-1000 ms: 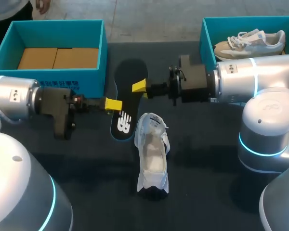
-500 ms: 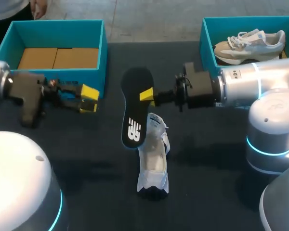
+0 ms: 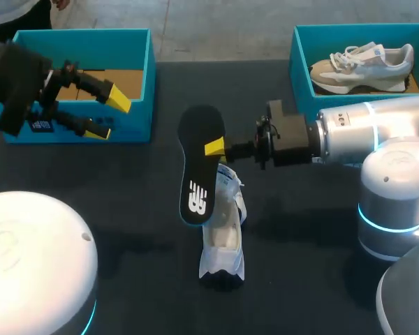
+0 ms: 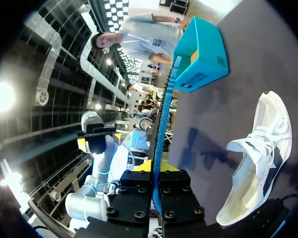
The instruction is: Take the shoe out of the shoebox, open the shoe tongue, remove and reinsert the insole, then place the shoe into the shoebox
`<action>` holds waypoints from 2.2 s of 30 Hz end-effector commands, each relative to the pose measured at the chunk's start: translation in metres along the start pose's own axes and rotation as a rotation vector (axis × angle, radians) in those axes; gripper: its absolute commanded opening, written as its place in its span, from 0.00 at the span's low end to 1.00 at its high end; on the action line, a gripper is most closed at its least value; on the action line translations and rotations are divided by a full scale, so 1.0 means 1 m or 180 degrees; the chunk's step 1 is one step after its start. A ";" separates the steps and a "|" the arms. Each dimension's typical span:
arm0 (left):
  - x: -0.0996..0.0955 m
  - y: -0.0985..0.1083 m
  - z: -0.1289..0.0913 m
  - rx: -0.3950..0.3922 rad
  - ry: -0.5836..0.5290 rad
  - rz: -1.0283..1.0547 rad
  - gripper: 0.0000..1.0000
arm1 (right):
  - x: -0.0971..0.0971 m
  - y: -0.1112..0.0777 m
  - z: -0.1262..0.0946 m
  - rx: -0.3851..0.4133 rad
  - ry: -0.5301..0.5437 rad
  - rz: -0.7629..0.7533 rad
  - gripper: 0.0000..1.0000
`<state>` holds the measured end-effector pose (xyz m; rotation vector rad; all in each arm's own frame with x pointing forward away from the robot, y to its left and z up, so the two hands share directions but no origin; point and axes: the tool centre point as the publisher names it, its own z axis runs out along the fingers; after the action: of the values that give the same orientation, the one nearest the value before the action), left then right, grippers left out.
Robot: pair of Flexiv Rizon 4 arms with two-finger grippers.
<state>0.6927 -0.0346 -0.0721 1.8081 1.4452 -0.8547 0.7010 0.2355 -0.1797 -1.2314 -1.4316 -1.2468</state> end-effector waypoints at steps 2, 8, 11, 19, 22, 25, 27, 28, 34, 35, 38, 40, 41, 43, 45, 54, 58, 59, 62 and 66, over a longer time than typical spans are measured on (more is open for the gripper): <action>-0.010 0.012 -0.006 0.0240 0.0741 -0.0086 1.00 | -0.004 -0.001 0.004 -0.0019 0.0003 -0.0017 0.00; -0.023 0.021 -0.011 0.0403 0.1110 -0.0133 1.00 | -0.004 -0.001 0.004 -0.0019 0.0003 -0.0017 0.00; -0.029 0.026 -0.016 0.0462 0.1327 -0.0155 1.00 | -0.004 -0.001 0.004 -0.0019 0.0003 -0.0017 0.00; -0.042 0.031 -0.011 0.0675 0.1838 -0.0268 1.00 | -0.004 -0.001 0.004 -0.0019 0.0003 -0.0017 0.00; -0.042 0.032 -0.002 0.0766 0.2035 -0.0339 1.00 | -0.004 -0.001 0.004 -0.0019 0.0003 -0.0017 0.00; -0.046 0.031 0.007 0.0814 0.2168 -0.0382 1.00 | -0.004 -0.001 0.004 -0.0019 0.0003 -0.0017 0.00; -0.048 0.031 0.013 0.0861 0.2237 -0.0418 1.00 | -0.004 -0.001 0.004 -0.0019 0.0003 -0.0017 0.00; -0.049 0.030 0.016 0.0890 0.2275 -0.0434 1.00 | -0.004 -0.001 0.004 -0.0019 0.0003 -0.0017 0.00; -0.064 0.025 0.028 0.0902 0.2553 -0.0392 1.00 | -0.004 -0.001 0.004 -0.0019 0.0003 -0.0017 0.00; -0.067 0.025 0.030 0.0872 0.2612 -0.0376 1.00 | -0.004 -0.001 0.004 -0.0019 0.0003 -0.0017 0.00; -0.072 0.025 0.035 0.0798 0.2706 -0.0358 1.00 | -0.004 -0.001 0.004 -0.0019 0.0003 -0.0017 0.00; -0.075 0.025 0.040 0.0787 0.2755 -0.0335 1.00 | -0.004 -0.001 0.004 -0.0019 0.0003 -0.0017 0.00; -0.076 0.025 0.042 0.0772 0.2817 -0.0322 1.00 | -0.004 -0.001 0.004 -0.0019 0.0003 -0.0017 0.00; -0.080 0.026 0.046 0.0747 0.2874 -0.0316 1.00 | -0.004 -0.001 0.004 -0.0019 0.0003 -0.0017 0.00; -0.081 0.029 0.049 0.0685 0.2979 -0.0294 1.00 | -0.004 -0.001 0.004 -0.0019 0.0003 -0.0017 0.00; -0.075 0.048 0.051 0.0345 0.2705 -0.0381 1.00 | -0.004 -0.001 0.004 -0.0019 0.0003 -0.0017 0.00; -0.072 0.048 0.040 0.0215 0.2357 -0.0401 1.00 | -0.004 -0.001 0.004 -0.0019 0.0003 -0.0017 0.00; -0.070 0.049 0.036 0.0174 0.2277 -0.0395 1.00 | -0.004 -0.001 0.004 -0.0019 0.0003 -0.0017 0.00; -0.065 0.050 0.025 0.0016 0.1949 -0.0400 1.00 | -0.004 -0.001 0.004 -0.0019 0.0003 -0.0017 0.00; -0.057 0.046 0.014 -0.0185 0.1416 -0.0298 1.00 | -0.004 -0.001 0.004 -0.0019 0.0003 -0.0017 0.00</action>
<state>0.7368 -0.1144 -0.0210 2.2127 2.0356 -0.2128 0.7015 0.2374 -0.1835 -1.2299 -1.4347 -1.2511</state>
